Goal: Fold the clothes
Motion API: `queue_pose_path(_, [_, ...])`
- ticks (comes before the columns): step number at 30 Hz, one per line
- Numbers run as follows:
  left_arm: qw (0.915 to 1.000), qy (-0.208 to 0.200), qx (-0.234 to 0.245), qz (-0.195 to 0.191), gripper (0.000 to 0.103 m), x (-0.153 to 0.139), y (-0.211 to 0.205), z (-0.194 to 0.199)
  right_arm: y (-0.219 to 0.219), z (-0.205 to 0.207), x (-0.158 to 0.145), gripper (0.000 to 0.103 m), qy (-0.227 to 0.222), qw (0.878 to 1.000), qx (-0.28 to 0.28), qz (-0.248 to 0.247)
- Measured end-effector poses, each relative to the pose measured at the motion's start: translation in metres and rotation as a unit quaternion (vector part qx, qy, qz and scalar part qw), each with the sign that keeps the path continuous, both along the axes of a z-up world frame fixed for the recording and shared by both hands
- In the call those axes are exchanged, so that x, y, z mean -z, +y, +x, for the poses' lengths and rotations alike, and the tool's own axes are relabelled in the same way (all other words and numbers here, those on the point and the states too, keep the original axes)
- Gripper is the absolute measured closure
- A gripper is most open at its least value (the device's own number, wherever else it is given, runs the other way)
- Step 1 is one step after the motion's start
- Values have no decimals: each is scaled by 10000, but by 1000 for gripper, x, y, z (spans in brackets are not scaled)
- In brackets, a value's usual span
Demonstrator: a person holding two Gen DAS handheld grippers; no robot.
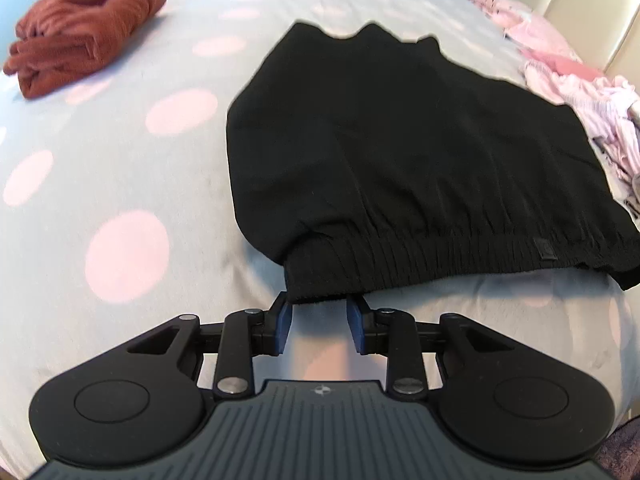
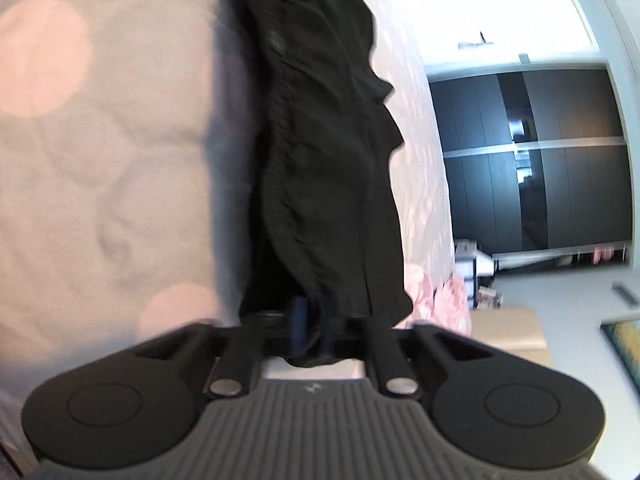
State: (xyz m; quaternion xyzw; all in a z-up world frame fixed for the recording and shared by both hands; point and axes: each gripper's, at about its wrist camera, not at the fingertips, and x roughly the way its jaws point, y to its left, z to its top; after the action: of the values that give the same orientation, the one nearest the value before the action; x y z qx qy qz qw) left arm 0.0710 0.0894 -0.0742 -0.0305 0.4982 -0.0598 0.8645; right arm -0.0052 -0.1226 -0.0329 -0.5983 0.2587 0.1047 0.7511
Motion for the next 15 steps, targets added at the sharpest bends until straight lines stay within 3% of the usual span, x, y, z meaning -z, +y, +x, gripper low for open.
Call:
queue_pose_path(5, [9996,-236,99,-86,75,-10,1,-7,-13,31,-36,99,-196,9908,757,1103])
queue_pose_path(12, [9996,-149,222,124,75,0,-11,2,-23,49,-38,99,-229,9835,1097,1420])
queue_pose_path(15, [9986,-295,356,260,87,-2,-15,5,-37,58,-36,99,-67,9708,1653,1737])
